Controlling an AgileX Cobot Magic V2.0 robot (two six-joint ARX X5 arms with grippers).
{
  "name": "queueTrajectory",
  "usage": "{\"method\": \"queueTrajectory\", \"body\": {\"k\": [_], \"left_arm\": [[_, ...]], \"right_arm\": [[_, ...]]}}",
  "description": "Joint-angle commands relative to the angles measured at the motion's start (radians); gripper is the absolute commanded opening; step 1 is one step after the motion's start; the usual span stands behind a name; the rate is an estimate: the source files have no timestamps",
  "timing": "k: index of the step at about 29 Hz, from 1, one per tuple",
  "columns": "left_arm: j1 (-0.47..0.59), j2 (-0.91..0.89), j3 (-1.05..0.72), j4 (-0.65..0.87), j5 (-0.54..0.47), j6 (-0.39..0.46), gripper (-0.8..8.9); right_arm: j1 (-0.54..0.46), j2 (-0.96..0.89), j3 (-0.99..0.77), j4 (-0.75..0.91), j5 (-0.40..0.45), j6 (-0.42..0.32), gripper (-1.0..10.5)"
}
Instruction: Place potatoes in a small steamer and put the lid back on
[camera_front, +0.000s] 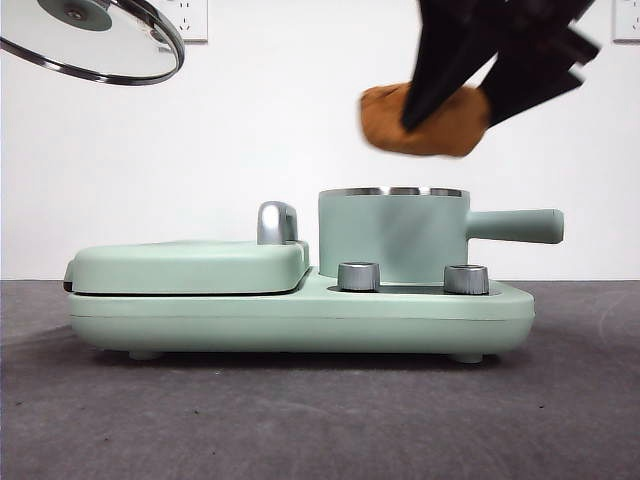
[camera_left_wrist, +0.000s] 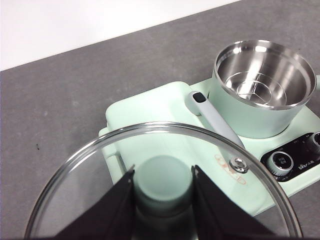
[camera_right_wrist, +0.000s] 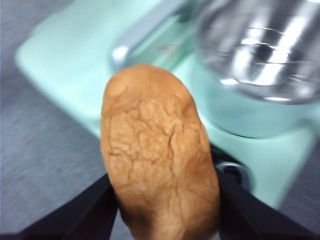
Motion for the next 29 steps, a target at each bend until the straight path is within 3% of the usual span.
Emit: {"method": "queueTrajectory", "body": {"k": [1, 12, 21, 29], "left_arm": [[-0.002, 0.001, 0.018, 0.030, 0.000, -0.003, 0.11], [-0.002, 0.002, 0.018, 0.027, 0.000, -0.004, 0.11], [-0.002, 0.002, 0.018, 0.027, 0.001, -0.027, 0.11], [-0.002, 0.008, 0.018, 0.027, 0.001, -0.026, 0.11]], "right_arm": [[-0.053, 0.058, 0.106, -0.051, -0.013, 0.006, 2.0], [-0.210, 0.383, 0.414, -0.062, -0.086, -0.098, 2.0], [-0.227, 0.624, 0.564, -0.053, -0.090, -0.137, 2.0], [-0.227, 0.725, 0.568, -0.010, -0.090, -0.150, 2.0]]}}
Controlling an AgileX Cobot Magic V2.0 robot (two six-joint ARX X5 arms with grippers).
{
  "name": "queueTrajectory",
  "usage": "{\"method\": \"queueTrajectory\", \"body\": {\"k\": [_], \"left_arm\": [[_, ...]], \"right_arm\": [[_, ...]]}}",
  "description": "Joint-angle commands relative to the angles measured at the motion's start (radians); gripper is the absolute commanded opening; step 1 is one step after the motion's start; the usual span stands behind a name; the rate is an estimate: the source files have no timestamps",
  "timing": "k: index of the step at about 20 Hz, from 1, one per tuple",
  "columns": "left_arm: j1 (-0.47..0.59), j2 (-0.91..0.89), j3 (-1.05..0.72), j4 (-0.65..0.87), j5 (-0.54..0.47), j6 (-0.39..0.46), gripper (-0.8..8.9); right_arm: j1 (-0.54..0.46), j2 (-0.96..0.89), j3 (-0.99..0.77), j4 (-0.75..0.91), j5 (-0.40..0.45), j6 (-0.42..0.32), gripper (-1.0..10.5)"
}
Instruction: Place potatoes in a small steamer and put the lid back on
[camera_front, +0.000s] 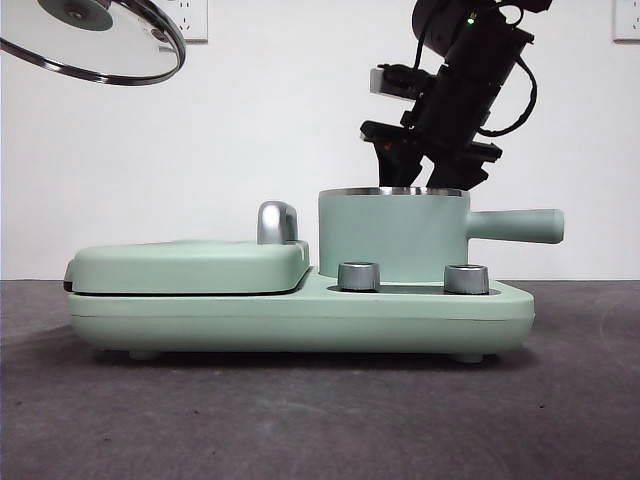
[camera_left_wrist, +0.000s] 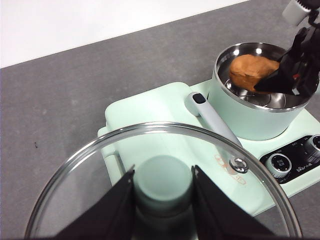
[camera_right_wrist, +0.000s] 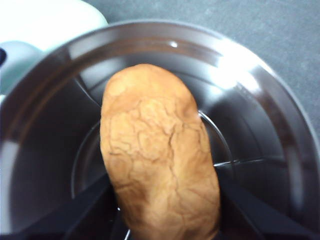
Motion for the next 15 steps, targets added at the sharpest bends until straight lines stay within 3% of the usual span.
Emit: {"method": "queueTrajectory", "body": {"k": [1, 4, 7, 13, 15], "left_arm": [[-0.002, 0.009, 0.018, 0.027, 0.001, -0.006, 0.11], [-0.002, 0.017, 0.018, 0.028, 0.001, -0.006, 0.11], [-0.002, 0.021, 0.018, 0.028, 0.001, -0.006, 0.11], [-0.002, 0.021, 0.018, 0.028, 0.001, -0.006, 0.11], [-0.002, 0.021, 0.018, 0.028, 0.001, -0.006, 0.11]], "right_arm": [[0.005, 0.037, 0.024, 0.007, -0.001, -0.008, 2.0], [0.005, 0.041, 0.024, 0.008, -0.001, -0.009, 2.3], [0.005, 0.032, 0.033, -0.006, -0.001, -0.008, 3.8], [0.008, -0.043, 0.124, -0.112, -0.011, -0.006, 3.8], [0.007, -0.101, 0.136, -0.161, -0.011, 0.037, 3.8]]}}
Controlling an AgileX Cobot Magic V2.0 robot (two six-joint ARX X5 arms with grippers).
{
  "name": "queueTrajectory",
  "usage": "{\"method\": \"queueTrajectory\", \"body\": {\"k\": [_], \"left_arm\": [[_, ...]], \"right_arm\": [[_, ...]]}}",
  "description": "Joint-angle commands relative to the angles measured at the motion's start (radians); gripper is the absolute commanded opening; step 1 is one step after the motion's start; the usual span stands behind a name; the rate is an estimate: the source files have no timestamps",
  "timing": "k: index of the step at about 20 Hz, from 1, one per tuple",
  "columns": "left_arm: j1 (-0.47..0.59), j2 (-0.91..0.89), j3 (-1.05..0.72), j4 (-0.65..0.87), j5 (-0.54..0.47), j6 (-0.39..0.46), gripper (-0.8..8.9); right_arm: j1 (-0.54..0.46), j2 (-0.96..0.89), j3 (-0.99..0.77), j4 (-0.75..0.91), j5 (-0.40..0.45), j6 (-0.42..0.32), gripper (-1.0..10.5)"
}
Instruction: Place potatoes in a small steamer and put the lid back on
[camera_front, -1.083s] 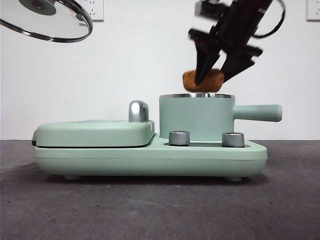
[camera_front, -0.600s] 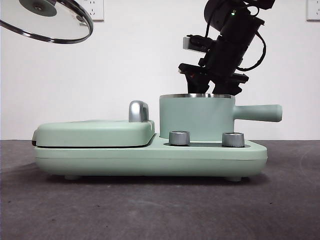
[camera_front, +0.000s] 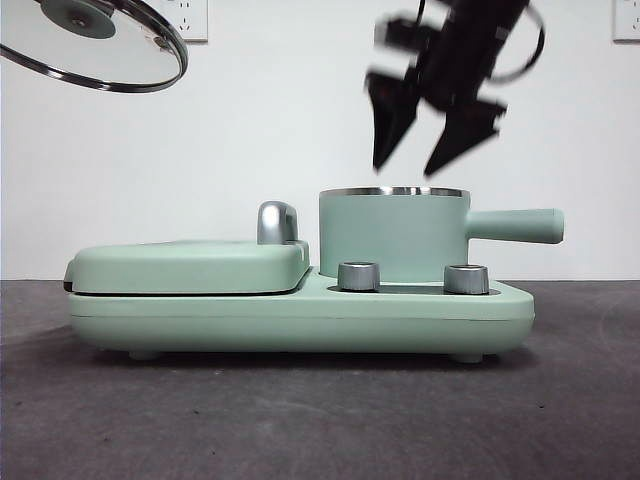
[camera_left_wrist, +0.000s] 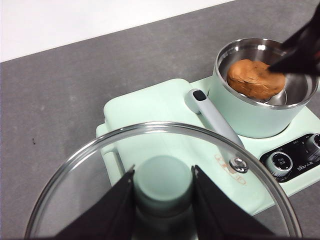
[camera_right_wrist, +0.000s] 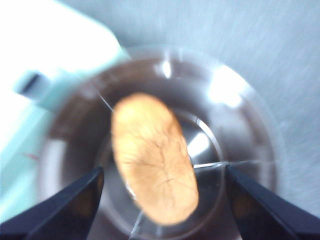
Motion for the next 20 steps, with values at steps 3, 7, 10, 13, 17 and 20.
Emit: {"method": "queueTrajectory", "body": {"k": [3, 7, 10, 13, 17, 20], "left_arm": [[-0.002, 0.006, 0.018, 0.027, 0.001, 0.000, 0.11], [-0.002, 0.006, 0.018, 0.027, 0.001, 0.000, 0.11], [-0.003, 0.006, 0.018, 0.027, 0.001, 0.000, 0.11], [-0.003, 0.007, 0.018, 0.029, 0.024, 0.000, 0.11], [-0.003, 0.021, 0.018, 0.043, 0.074, -0.001, 0.11], [-0.014, 0.049, 0.018, 0.077, 0.101, -0.005, 0.11]], "right_arm": [[0.007, -0.149, -0.018, 0.003, -0.004, 0.110, 3.8], [0.014, -0.396, -0.267, 0.138, 0.011, 0.141, 3.8], [0.014, -0.591, -0.499, 0.217, 0.043, 0.147, 3.8], [0.014, -0.731, -0.658, 0.231, 0.074, 0.139, 3.8], [0.008, -0.888, -0.814, 0.218, 0.116, 0.132, 3.8], [-0.004, -0.985, -0.882, 0.168, 0.124, 0.132, 3.8]]}}
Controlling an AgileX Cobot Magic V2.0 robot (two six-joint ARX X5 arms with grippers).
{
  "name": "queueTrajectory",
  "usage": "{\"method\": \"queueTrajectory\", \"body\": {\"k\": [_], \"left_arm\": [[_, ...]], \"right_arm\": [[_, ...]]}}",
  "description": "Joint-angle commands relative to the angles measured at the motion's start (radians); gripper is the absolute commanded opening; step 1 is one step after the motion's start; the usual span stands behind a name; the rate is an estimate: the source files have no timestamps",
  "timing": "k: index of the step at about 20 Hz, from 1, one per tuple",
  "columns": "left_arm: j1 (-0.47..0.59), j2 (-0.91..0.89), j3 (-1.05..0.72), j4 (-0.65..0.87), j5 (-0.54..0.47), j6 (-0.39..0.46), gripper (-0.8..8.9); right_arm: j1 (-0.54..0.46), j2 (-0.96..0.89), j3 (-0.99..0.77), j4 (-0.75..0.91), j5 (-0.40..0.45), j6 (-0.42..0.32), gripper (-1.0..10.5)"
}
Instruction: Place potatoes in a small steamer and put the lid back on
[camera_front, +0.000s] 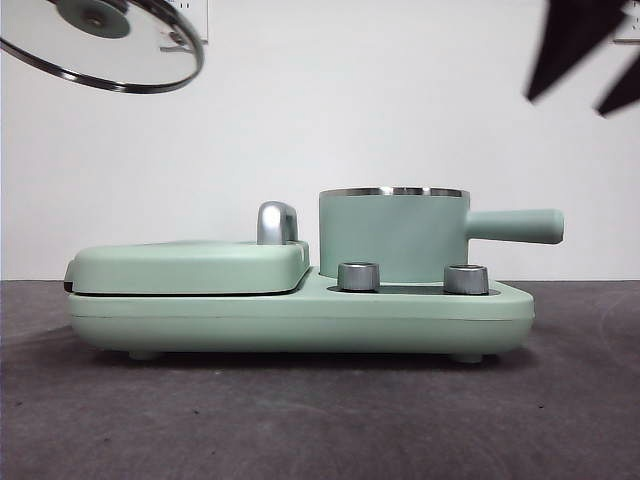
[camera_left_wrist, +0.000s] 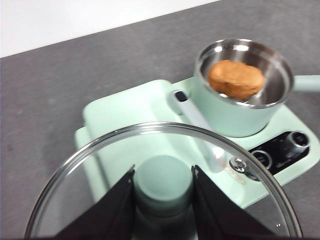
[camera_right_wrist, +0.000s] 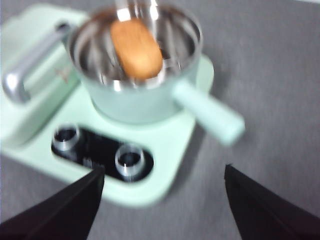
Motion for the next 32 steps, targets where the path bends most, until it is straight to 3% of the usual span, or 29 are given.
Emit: {"method": "queueTrajectory", "body": {"k": [1, 11, 14, 19, 27, 32], "left_arm": [[-0.021, 0.037, 0.018, 0.064, 0.018, -0.005, 0.11], [-0.138, 0.259, 0.018, 0.380, 0.018, -0.004, 0.11], [-0.176, 0.345, 0.019, 0.520, 0.018, -0.001, 0.11], [-0.239, 0.550, 0.039, 0.893, 0.013, 0.033, 0.11], [-0.243, 0.818, 0.264, 0.912, 0.034, 0.029, 0.11], [-0.254, 0.889, 0.325, 0.915, 0.061, 0.026, 0.11]], "right_arm": [[-0.008, -0.077, -0.034, -0.041, 0.008, 0.000, 3.8], [-0.016, -0.250, -0.052, -0.187, 0.057, -0.014, 3.8], [-0.016, -0.272, -0.052, -0.186, 0.057, -0.014, 3.8], [-0.016, -0.277, -0.052, -0.209, 0.056, -0.014, 3.8], [-0.016, -0.277, -0.052, -0.240, 0.088, -0.017, 3.8], [-0.016, -0.277, -0.052, -0.239, 0.115, -0.027, 3.8]]}}
